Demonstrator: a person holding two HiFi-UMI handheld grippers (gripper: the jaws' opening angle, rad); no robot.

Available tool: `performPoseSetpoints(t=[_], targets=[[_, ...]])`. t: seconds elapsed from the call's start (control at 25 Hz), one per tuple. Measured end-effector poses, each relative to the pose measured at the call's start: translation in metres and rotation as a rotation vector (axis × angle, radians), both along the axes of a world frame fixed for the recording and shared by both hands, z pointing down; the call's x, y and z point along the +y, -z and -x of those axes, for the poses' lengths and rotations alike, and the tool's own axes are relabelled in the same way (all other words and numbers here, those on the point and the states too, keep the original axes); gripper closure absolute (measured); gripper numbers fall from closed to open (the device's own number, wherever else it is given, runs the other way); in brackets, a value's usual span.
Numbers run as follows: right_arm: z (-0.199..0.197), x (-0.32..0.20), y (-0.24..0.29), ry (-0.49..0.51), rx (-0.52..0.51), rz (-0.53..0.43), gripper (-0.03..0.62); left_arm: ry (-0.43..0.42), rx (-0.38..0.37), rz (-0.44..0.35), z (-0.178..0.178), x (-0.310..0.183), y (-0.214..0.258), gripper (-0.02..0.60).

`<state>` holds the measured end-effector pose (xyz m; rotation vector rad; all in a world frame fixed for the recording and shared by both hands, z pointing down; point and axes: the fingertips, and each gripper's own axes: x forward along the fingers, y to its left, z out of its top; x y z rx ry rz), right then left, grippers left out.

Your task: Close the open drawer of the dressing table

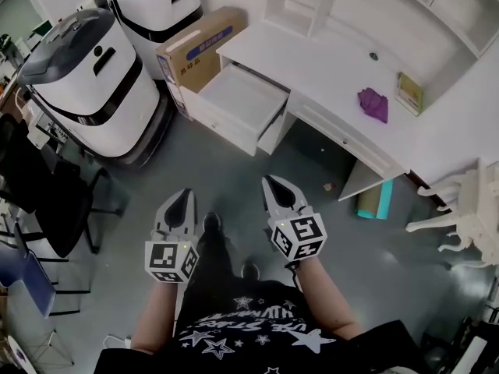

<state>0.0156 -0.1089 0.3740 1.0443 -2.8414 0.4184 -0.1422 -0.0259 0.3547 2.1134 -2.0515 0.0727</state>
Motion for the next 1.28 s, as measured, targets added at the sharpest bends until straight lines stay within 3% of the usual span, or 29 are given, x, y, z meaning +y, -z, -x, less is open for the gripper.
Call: performPoseSetpoints(t=[0.72,1.28], targets=[[0.088,-0.129,-0.038,-0.171,0.055,0.059,0.591,-0.229,0.002,0.157,0.082,-0.177,-0.066,0.572],[0.136,-0.156,-0.111,-0.307,0.131,0.169,0.590,-0.443,0.026,0.325,0.092,-0.236,-0.159,0.572]])
